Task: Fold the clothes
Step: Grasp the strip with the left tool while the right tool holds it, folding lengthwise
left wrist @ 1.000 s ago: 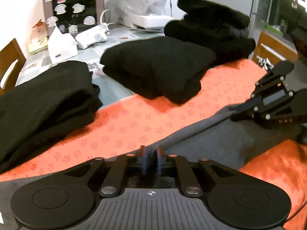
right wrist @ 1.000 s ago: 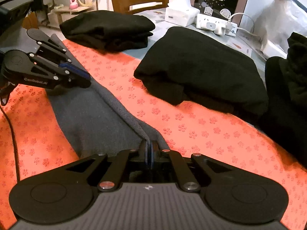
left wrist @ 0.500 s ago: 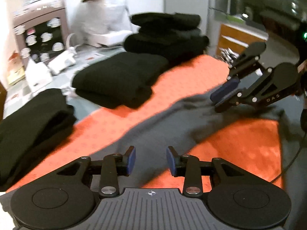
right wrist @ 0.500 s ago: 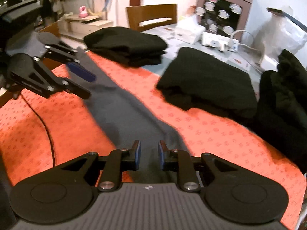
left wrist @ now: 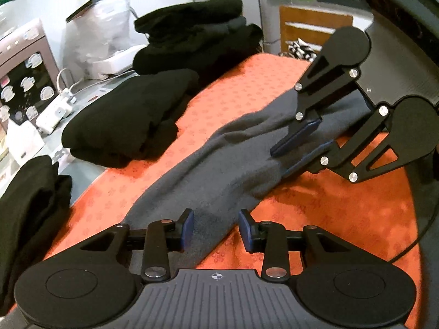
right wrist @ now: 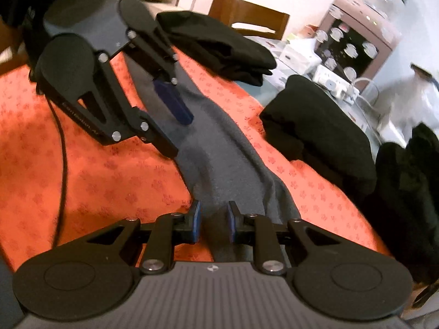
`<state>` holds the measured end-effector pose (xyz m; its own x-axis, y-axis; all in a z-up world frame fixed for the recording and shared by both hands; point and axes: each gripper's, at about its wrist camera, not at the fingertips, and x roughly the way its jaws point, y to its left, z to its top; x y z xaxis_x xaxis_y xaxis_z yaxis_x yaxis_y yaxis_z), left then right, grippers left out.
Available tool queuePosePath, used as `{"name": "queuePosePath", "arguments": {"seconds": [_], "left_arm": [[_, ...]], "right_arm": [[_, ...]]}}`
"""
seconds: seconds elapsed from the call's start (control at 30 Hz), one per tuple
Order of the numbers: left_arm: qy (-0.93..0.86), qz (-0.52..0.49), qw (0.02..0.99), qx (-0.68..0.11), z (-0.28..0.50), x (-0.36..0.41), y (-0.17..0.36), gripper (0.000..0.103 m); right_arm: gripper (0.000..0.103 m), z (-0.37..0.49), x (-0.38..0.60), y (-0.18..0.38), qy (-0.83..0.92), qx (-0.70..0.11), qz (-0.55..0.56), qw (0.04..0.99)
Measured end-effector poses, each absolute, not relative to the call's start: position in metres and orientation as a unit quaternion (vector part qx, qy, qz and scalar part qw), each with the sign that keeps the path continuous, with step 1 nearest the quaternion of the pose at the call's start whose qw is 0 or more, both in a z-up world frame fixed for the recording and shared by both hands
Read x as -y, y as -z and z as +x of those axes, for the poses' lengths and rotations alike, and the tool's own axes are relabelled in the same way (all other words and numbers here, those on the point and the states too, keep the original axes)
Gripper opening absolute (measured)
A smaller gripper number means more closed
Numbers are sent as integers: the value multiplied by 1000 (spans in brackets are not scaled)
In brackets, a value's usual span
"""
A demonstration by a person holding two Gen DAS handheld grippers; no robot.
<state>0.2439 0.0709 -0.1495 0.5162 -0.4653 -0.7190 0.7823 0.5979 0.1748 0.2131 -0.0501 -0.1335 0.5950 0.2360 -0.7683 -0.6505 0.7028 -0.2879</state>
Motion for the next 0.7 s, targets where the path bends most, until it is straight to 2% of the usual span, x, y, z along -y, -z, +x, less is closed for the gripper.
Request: {"name": "queuePosePath", "arguments": {"seconds": [0.27, 0.33, 0.7], "left_arm": [[377, 278, 828, -306, 241, -66, 154, 39], [378, 279, 829, -304, 242, -65, 153, 39], [396, 330, 821, -248, 231, -56, 152, 37]], "right_arm": [[21, 217, 49, 146, -270, -368, -297, 838], [8, 217, 49, 146, -275, -367, -300, 837], [6, 211, 69, 110, -311, -361, -224, 850]]}}
